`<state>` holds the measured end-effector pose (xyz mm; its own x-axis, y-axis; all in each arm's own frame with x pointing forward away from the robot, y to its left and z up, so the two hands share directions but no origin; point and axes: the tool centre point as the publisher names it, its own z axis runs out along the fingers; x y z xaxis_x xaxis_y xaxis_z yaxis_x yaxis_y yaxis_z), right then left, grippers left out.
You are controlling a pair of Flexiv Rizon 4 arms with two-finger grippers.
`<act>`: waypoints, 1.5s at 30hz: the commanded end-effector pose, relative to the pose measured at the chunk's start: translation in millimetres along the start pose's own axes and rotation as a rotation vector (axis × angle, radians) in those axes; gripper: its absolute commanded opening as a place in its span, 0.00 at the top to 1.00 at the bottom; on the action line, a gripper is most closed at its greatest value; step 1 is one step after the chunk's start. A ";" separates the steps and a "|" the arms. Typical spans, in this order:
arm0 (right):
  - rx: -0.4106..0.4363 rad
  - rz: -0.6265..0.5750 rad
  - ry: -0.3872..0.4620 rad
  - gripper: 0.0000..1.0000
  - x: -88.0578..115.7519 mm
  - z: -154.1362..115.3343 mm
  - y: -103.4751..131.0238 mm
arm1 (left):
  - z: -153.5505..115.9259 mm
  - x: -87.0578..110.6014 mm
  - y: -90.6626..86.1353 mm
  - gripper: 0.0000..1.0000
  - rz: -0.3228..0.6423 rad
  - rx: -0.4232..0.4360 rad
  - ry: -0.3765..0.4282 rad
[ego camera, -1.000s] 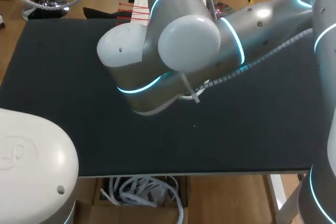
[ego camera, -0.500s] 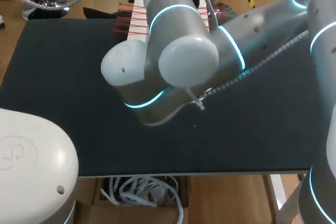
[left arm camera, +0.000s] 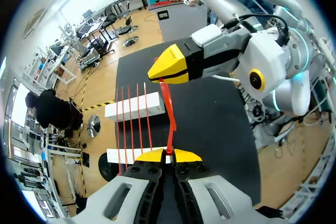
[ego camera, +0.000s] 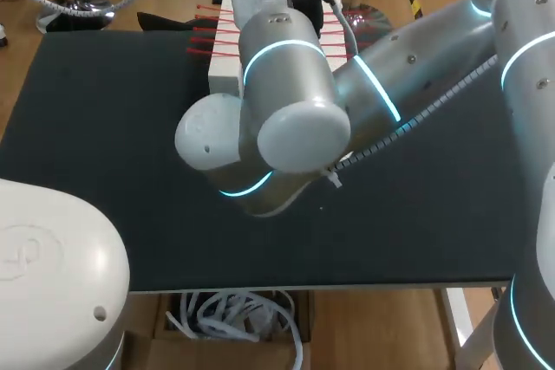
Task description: Grab the tape and strap the tape.
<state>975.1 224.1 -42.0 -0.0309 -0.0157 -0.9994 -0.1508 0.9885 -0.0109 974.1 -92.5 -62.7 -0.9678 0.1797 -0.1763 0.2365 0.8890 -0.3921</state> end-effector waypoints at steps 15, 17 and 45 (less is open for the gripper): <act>0.034 0.032 -0.064 1.00 5.8 7.8 12.4 | -0.7 -0.1 -0.2 1.00 -0.001 -0.004 0.002; 0.035 0.034 -0.066 1.00 5.7 9.0 13.4 | -0.7 -0.1 -0.2 1.00 -0.001 -0.004 0.002; 0.004 0.027 -0.044 1.00 9.6 16.5 27.6 | -0.7 -0.1 -0.2 1.00 -0.001 -0.004 0.002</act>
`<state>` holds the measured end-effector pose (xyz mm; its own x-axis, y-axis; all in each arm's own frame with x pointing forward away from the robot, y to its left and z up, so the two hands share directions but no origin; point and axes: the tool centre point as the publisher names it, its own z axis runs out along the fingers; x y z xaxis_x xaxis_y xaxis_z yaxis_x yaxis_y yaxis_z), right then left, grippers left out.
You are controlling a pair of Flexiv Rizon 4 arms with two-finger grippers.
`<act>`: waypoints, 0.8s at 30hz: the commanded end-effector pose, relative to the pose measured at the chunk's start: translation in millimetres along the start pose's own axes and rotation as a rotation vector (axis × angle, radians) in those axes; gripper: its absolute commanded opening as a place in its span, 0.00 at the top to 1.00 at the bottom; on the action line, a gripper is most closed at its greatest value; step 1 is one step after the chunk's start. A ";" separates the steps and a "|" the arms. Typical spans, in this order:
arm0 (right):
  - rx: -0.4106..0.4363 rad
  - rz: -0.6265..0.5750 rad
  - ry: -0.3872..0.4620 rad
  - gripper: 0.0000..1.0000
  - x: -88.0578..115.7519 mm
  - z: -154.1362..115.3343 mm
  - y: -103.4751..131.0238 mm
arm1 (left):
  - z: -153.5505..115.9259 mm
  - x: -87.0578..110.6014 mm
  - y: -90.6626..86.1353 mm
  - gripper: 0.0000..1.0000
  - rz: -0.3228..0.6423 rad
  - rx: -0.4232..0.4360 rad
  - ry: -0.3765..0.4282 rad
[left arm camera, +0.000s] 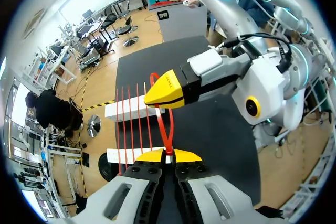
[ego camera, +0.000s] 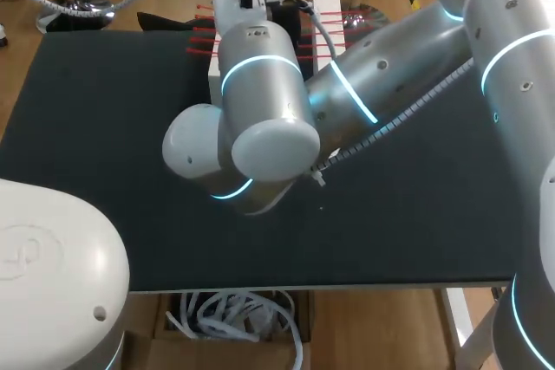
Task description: Grab the tape and strap the tape.
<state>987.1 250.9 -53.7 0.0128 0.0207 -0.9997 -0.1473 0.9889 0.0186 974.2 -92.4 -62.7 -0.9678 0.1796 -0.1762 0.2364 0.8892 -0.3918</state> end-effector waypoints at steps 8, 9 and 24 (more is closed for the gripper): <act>-0.007 -0.005 0.010 1.00 0.2 1.2 8.7 | -0.7 -0.1 -0.4 1.00 -0.001 -0.003 0.002; -0.007 -0.006 0.012 1.00 0.5 0.9 9.2 | -0.7 -0.1 -0.4 1.00 -0.001 -0.003 0.002; -0.029 -0.012 0.023 1.00 3.5 3.3 25.3 | -0.7 -0.1 -0.4 1.00 -0.001 -0.003 0.002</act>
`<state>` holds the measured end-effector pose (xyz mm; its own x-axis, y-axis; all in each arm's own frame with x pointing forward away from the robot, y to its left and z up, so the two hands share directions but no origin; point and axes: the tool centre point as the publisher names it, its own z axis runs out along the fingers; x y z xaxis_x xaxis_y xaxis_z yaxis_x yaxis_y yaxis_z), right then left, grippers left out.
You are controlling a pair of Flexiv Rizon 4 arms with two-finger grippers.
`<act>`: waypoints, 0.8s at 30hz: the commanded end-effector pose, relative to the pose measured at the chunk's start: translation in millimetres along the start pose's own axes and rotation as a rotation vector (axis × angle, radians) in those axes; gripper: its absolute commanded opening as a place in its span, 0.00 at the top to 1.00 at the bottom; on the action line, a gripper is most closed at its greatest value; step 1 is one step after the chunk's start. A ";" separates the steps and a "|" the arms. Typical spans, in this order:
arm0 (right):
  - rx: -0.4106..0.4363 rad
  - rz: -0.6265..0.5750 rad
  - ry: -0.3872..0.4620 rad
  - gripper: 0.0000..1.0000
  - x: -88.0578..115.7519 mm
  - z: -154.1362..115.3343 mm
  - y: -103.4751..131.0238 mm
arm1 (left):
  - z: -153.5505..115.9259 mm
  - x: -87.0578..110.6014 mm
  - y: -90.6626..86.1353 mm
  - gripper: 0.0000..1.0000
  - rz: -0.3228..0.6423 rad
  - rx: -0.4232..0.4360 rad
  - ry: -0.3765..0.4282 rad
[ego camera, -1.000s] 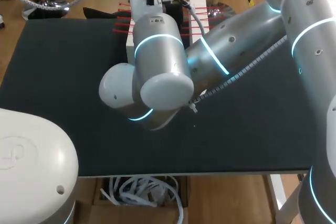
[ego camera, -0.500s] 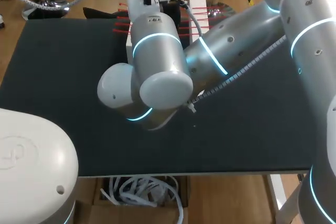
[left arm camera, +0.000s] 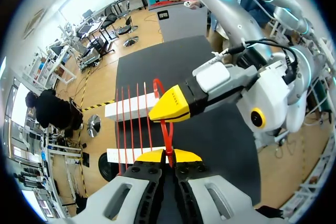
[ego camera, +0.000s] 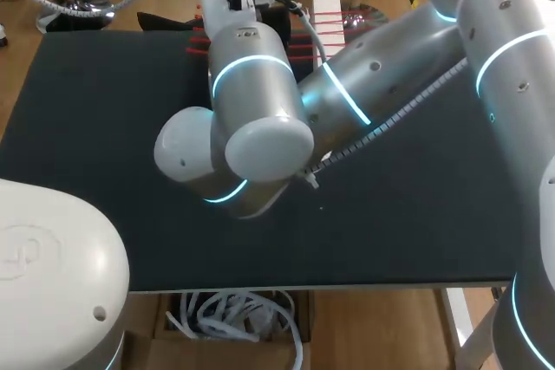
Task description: Grab the tape and strap the tape.
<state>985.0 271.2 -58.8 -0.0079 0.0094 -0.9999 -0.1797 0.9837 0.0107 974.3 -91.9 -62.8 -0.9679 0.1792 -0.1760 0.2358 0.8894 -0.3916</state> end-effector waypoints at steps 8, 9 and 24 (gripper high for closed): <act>-0.009 -0.010 0.001 1.00 -1.6 5.9 11.4 | -0.6 0.0 -0.8 1.00 0.000 -0.003 0.002; -0.011 -0.010 0.002 1.00 -1.3 6.1 12.4 | -0.6 0.0 -0.8 1.00 0.000 -0.003 0.002; -0.031 -0.012 0.006 1.00 -0.4 10.1 21.6 | -0.6 0.0 -0.8 1.00 0.000 -0.003 0.002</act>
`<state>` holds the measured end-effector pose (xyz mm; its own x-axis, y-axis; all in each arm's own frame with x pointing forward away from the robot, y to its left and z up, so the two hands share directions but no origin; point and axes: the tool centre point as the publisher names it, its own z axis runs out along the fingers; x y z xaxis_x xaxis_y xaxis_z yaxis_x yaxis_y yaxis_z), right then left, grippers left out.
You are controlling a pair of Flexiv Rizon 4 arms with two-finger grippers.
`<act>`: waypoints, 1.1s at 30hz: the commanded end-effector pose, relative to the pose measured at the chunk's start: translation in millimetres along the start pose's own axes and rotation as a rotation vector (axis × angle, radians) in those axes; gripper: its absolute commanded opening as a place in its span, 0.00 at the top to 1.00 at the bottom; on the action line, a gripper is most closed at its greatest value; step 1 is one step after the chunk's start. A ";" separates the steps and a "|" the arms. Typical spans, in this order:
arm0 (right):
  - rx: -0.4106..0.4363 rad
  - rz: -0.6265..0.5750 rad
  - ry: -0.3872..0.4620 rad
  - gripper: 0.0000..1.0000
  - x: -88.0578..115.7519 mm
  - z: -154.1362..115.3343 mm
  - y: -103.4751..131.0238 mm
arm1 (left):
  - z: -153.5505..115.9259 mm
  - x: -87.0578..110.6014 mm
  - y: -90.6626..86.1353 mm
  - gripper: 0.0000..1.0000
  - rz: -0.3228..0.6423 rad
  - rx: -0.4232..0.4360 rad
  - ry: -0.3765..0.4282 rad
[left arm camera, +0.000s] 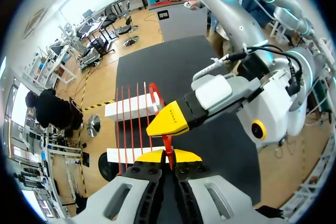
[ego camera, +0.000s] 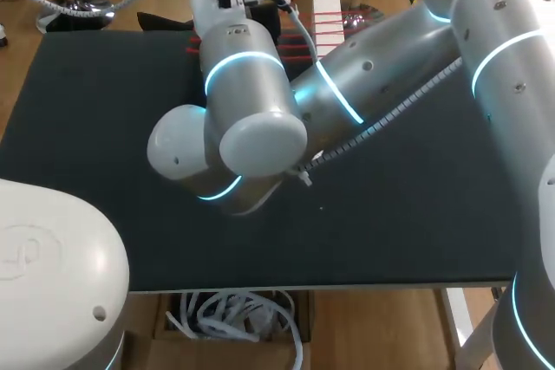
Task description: Grab the tape and strap the tape.
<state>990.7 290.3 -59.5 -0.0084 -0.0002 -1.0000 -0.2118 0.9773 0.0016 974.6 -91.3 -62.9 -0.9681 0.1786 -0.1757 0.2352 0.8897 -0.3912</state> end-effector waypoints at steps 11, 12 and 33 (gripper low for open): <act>0.011 0.001 -0.003 1.00 -1.6 -1.6 3.2 | -0.4 0.1 -1.5 1.00 0.000 -0.003 0.002; 0.016 0.001 -0.006 1.00 -2.0 -2.2 2.7 | -0.4 0.1 -1.5 1.00 0.000 -0.003 0.002; 0.037 0.049 -0.043 0.82 -25.2 -33.5 -6.2 | -0.4 0.1 -1.5 1.00 0.000 -0.003 0.002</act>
<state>964.3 281.8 -37.1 0.0361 0.0576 -0.9977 -0.1726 0.9837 0.0505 974.4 -92.6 -62.6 -0.9678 0.1799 -0.1758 0.2364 0.8891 -0.3918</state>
